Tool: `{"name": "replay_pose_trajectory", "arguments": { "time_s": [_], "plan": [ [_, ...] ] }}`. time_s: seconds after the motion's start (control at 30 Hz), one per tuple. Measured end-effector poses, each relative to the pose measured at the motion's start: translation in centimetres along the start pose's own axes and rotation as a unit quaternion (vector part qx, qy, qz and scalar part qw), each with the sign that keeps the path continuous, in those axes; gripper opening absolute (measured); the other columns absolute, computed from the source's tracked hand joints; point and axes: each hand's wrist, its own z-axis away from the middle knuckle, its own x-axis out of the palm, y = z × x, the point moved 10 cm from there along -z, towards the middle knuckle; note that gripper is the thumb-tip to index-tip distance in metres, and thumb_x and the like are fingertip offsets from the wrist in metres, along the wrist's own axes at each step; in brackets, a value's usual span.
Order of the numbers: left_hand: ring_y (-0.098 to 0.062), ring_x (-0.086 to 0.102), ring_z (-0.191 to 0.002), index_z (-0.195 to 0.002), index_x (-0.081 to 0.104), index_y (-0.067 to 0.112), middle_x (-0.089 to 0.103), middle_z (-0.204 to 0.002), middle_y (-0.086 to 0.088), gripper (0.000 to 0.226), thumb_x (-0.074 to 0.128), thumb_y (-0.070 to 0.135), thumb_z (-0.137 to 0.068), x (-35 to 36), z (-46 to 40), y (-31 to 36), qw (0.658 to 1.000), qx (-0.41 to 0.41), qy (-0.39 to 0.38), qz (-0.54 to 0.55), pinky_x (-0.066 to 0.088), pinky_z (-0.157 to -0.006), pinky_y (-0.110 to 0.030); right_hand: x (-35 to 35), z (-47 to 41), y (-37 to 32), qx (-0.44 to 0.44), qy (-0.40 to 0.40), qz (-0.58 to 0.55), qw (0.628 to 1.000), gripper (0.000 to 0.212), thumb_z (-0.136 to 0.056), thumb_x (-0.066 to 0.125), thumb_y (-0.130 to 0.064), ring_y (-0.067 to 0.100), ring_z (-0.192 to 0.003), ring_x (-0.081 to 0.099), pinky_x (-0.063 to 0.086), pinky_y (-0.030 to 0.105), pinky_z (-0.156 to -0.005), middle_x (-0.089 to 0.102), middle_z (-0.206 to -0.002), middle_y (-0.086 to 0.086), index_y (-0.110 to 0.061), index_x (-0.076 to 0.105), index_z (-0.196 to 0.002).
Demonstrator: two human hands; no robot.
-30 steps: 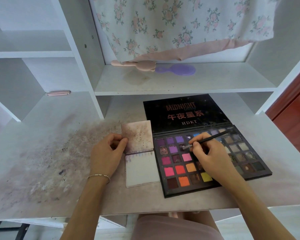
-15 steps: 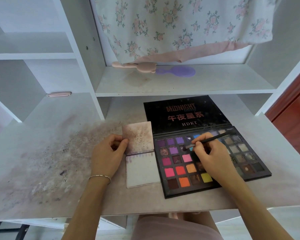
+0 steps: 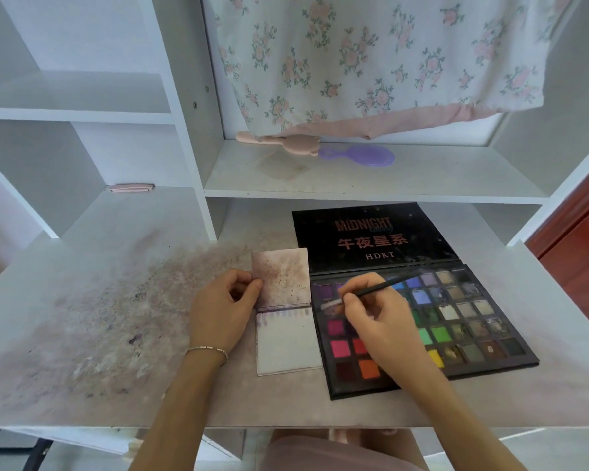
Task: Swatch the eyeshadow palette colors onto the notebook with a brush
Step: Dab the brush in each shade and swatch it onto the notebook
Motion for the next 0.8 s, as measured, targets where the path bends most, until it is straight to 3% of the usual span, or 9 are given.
{"name": "replay_pose_trajectory", "arguments": {
  "time_s": [0.17,0.47,0.8],
  "plan": [
    [0.000,0.056,-0.067,-0.069,0.054,0.040,0.060,-0.069,0.018,0.024,0.064,0.024,-0.084,-0.1,0.1,0.3,1.000,0.008,0.005,-0.004,0.037,-0.057,-0.008,4.0,-0.2,-0.2,0.002,-0.064,0.000,0.998,0.017,-0.086,0.057,-0.012,0.000,-0.078,0.063,0.048,0.011,-0.068,0.067,-0.078,-0.006,-0.028,0.053,-0.082],
    [-0.001,0.057,-0.069,-0.075,0.059,0.032,0.060,-0.070,0.017,0.013,0.063,0.024,-0.084,0.1,-0.1,-0.2,1.000,0.008,0.006,0.005,0.043,-0.061,-0.016,5.4,-0.1,-0.2,-0.007,-0.093,0.035,0.995,0.013,-0.085,0.057,-0.015,0.006,-0.077,0.062,0.052,0.021,-0.071,0.066,-0.077,-0.010,-0.027,0.056,-0.080],
    [0.000,0.056,-0.070,-0.077,0.059,0.030,0.059,-0.070,0.018,0.011,0.063,0.023,-0.084,0.1,-0.1,-0.4,1.000,0.005,0.006,0.006,0.046,-0.064,-0.017,5.8,0.0,-0.5,-0.012,-0.109,0.056,0.992,0.014,-0.084,0.058,-0.015,0.004,-0.076,0.058,0.049,0.016,-0.069,0.066,-0.078,-0.008,-0.027,0.057,-0.079]
  ]
}}
